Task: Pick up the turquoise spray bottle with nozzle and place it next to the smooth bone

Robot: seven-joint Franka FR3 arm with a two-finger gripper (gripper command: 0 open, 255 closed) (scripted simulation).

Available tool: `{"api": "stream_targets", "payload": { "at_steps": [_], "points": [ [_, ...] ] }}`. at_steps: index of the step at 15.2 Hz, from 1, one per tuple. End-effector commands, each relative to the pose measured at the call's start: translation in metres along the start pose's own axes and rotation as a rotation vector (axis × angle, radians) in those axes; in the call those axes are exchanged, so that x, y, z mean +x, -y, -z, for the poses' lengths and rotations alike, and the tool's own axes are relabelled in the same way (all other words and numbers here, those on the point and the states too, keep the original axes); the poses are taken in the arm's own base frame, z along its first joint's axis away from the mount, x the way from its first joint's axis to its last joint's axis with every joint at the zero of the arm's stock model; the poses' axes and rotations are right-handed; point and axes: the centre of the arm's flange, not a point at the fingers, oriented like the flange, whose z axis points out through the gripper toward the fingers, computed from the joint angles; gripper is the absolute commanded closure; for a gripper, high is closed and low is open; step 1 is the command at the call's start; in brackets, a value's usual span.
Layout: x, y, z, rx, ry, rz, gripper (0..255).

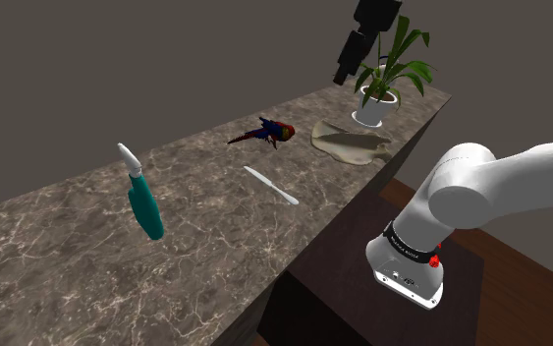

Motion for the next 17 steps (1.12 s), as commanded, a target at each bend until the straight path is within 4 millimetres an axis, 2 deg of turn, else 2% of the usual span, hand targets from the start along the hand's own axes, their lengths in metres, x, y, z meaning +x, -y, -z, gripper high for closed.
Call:
{"api": "stream_targets", "payload": {
  "at_steps": [1,17],
  "points": [
    [0.0,0.0,0.0,0.0,0.0,0.0,0],
    [0.102,0.177,-0.07,-0.035,0.012,0.056,0]
  ]
}}
